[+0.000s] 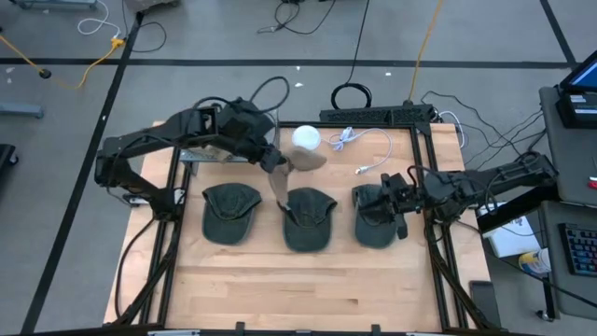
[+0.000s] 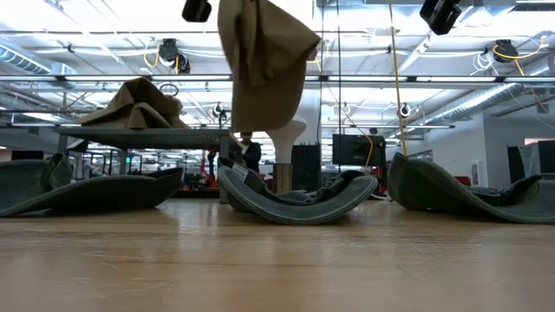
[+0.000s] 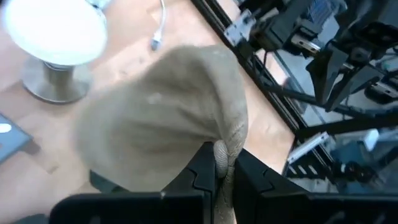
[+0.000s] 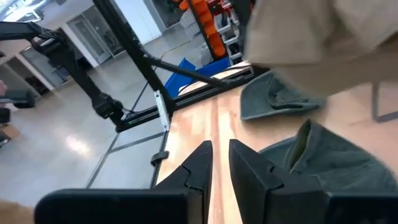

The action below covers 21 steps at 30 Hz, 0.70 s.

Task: Pick & Place hat
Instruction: Stack the brown cap on the stacked brown caps on the shelf

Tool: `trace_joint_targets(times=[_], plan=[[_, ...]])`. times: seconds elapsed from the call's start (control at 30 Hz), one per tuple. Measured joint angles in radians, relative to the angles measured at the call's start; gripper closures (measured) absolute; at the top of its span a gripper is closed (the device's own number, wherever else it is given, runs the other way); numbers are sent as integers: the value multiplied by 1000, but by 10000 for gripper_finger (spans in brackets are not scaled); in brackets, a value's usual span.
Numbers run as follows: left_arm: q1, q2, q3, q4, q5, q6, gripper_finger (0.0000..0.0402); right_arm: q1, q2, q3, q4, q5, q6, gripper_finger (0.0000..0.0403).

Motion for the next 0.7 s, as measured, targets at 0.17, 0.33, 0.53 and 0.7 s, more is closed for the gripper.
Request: trace_joint_targets(times=[0.17,0.33,0.53,0.7], plan=[[2,-62,0,1,-71,-21,381,-30,-8,0,1,2,-20,359],[2,-122,0,17,-148,-23,381,-53,-11,0,1,2,-36,360],[23,-203,0,22,-275,-19,381,-62,-11,0,4,2,-80,360],[35,-261,0,27,-397,23,381,-62,-11,0,4,3,-81,360]])
